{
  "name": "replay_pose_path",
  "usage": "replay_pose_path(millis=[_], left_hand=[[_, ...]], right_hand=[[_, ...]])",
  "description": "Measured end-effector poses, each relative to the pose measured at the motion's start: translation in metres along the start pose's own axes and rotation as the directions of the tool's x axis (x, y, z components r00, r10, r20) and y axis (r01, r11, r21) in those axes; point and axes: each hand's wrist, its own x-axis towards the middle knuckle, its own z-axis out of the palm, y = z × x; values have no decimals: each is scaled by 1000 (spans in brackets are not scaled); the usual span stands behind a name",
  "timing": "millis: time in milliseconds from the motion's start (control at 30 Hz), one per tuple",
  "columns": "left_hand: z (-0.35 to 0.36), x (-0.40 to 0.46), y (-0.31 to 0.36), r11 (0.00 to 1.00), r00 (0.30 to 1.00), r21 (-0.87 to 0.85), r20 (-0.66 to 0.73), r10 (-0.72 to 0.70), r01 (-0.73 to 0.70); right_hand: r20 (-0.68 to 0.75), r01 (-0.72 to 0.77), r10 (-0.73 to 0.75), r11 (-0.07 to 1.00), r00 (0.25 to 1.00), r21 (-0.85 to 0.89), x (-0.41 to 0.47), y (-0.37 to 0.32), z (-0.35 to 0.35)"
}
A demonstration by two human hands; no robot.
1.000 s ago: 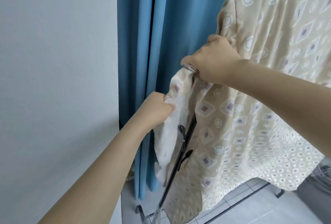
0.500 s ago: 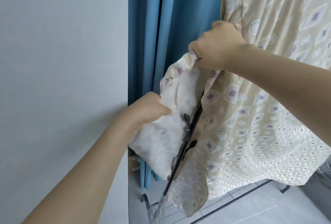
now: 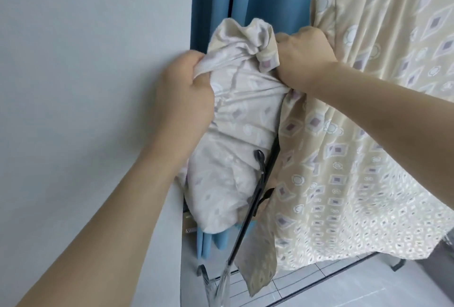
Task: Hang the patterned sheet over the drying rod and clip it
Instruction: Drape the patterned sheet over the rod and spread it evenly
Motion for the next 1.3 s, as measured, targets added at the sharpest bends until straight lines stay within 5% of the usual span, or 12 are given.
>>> replay_pose_path(millis=[67, 167, 233, 367, 467, 533, 600, 667, 800, 867, 1100, 1300], left_hand=[[-4, -1, 20, 965, 971, 177, -109, 214, -193], [11, -23, 36, 875, 937, 335, 105, 333, -349], [23, -42, 25, 821, 919, 454, 341, 199, -346], [46, -61, -12, 822, 785, 530, 592, -183, -208], [62, -51, -26, 834, 555, 545, 723, -412, -91], [69, -39, -28, 786, 368, 592, 781, -505, -179], [73, -23, -22, 739, 275, 598, 801, -532, -312], [76, -3, -8, 775, 313, 570, 814, -489, -273], [89, 29, 40, 865, 722, 445, 674, -155, -230], [104, 36, 60, 924, 834, 336, 550, -37, -180], [153, 53, 96, 956, 959, 97, 87, 269, -276], [121, 110, 112, 982, 966, -188, -254, -54, 6]], right_hand=[[-32, 49, -51, 996, 998, -76, 8, -3, -3], [218, 8, 28, 986, 976, -165, 4, 1, -4], [238, -46, 75, 991, 968, -128, -3, 10, -5], [126, 133, -132, 991, 983, 4, -15, 17, -12], [61, 257, -262, 963, 963, 80, -20, 22, -28], [14, 276, -279, 954, 960, 116, -25, 31, -41], [-52, 240, -235, 963, 971, 127, -33, 45, -51], [-157, 161, -144, 982, 977, 99, -42, 64, -60], [-347, -81, 119, 989, 930, 121, -57, 106, -74], [-317, -209, 264, 958, 911, 198, -62, 128, -76], [-60, -404, 458, 833, 887, 377, -80, 195, -59], [-68, -407, 479, 805, 875, 431, -72, 224, -45]])
